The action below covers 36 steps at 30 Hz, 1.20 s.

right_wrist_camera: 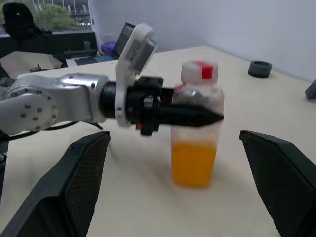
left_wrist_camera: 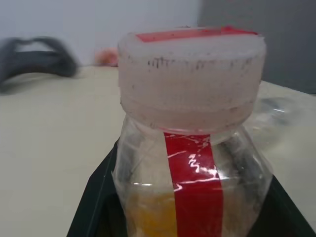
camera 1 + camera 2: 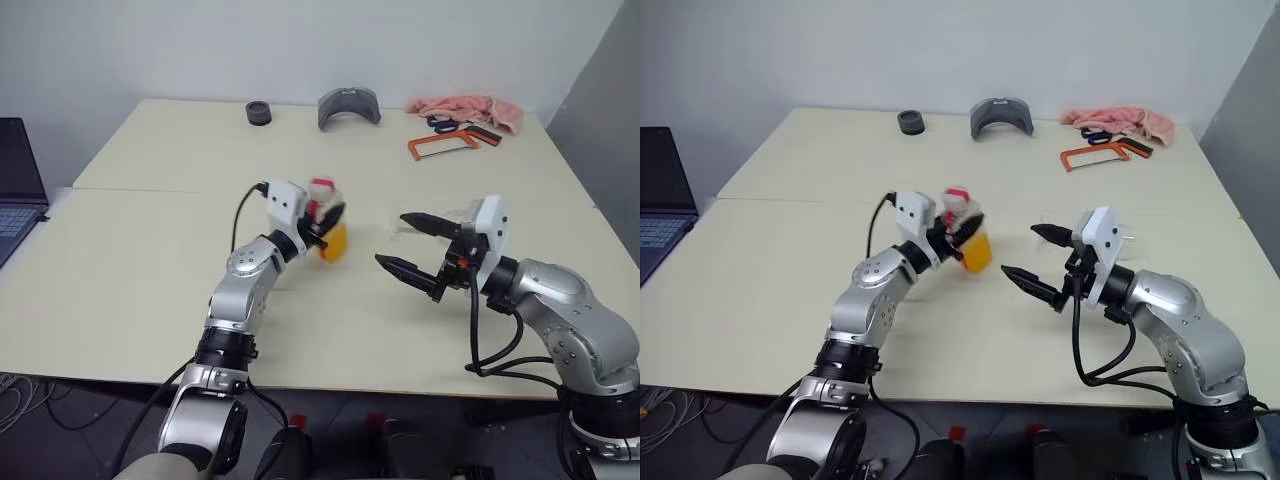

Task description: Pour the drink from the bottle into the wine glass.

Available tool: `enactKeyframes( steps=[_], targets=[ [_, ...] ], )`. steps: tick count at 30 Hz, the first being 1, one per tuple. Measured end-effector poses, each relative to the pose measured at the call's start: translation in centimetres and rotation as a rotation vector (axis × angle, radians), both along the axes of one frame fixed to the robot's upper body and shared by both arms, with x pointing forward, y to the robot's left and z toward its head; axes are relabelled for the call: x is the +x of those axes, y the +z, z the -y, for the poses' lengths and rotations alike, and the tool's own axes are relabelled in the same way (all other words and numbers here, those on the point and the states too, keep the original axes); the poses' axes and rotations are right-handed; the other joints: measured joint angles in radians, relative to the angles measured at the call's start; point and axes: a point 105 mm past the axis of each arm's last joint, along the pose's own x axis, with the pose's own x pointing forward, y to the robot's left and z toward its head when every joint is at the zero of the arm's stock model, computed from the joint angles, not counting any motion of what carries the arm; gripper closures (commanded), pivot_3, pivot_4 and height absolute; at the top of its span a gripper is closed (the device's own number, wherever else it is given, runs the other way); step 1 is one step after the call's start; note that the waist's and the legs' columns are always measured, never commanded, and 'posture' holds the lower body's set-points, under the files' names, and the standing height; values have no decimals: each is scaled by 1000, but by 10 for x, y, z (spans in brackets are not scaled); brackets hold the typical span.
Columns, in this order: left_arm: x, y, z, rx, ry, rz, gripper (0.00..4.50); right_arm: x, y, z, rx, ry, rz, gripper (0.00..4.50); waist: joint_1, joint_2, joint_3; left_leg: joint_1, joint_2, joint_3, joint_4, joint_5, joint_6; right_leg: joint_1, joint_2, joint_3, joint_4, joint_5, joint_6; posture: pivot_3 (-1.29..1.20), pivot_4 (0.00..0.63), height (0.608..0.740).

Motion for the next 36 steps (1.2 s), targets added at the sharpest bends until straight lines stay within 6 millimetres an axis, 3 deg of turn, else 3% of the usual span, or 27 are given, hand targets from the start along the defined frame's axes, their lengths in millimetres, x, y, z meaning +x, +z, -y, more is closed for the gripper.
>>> enactKeyframes(
  steps=[7, 11, 19, 26, 30, 34, 36],
  targets=[
    [-28, 13, 14, 74, -340, 8, 2713, -6, 20, -14, 42, 16, -4, 0, 2, 0, 0, 0, 0, 0, 1, -1, 2, 0, 0, 0, 0, 0, 0, 0, 150, 740],
    [-35, 19, 20, 106, -457, 25, 2713, -2, 16, -28, 10, 20, -36, 0, 0, 1, 0, 0, 0, 0, 0, -1, 2, 0, 0, 0, 0, 0, 0, 0, 150, 740],
    [-43, 11, 28, 112, -557, -6, 2714, 13, 14, -44, -1, -2, -47, 0, 1, 1, 1, -1, 0, -1, 1, -1, 2, 0, 0, -1, 0, 0, 0, 0, 150, 740],
    [-45, 11, 26, 130, -574, 7, 2714, 20, 12, -43, 18, -39, -51, 0, 1, 1, 1, -1, 0, -1, 1, -1, 2, -1, 0, -1, 0, 0, 0, 0, 150, 740],
    [-44, 9, 24, 142, -567, 5, 2714, 21, 12, -44, 19, -36, -47, 917, 1, 1, 1, -1, 0, -1, 1, -1, 2, -1, 0, -1, 0, 0, 0, 0, 150, 740],
    [-43, 8, 21, 152, -562, 2, 2714, 18, 12, -46, 5, -1, -22, 2379, 1, 1, 1, -1, 0, -1, 1, -1, 2, -1, 0, -1, 0, 0, 0, 0, 150, 740],
    [-43, 8, 21, 156, -564, 6, 2715, 17, 12, -46, 3, 11, -13, 2632, 1, 1, 1, -1, 0, -1, 1, -1, 2, -1, 0, -1, 0, 0, 0, 0, 150, 740]
  ],
)
